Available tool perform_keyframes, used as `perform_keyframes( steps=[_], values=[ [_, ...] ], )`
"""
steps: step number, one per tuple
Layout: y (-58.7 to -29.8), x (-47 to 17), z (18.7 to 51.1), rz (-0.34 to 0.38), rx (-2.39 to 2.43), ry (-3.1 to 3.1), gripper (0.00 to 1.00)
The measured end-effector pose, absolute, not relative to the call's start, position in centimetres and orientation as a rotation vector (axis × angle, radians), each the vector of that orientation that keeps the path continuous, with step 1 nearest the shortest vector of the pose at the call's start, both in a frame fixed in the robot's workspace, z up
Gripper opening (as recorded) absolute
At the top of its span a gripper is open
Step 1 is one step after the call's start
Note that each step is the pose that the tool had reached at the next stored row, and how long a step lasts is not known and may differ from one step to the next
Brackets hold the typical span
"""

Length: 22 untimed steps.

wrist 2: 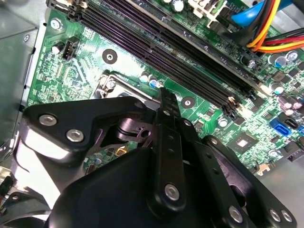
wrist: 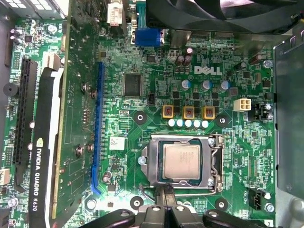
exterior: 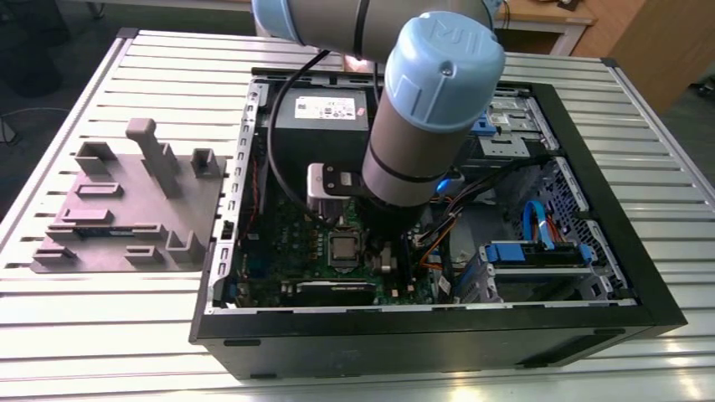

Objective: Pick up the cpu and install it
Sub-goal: 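Install the first cpu locking lever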

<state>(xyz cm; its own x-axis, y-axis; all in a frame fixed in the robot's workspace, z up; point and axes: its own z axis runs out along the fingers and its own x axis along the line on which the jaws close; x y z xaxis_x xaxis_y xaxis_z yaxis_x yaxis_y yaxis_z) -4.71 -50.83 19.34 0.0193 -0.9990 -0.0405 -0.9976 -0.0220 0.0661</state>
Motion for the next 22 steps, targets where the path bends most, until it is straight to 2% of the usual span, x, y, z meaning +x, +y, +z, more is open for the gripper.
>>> perform_keyframes(
  steps=[22],
  values=[
    [-50.91,-4.53,18.7,-0.118,2.229,-2.184,0.1]
  ],
)
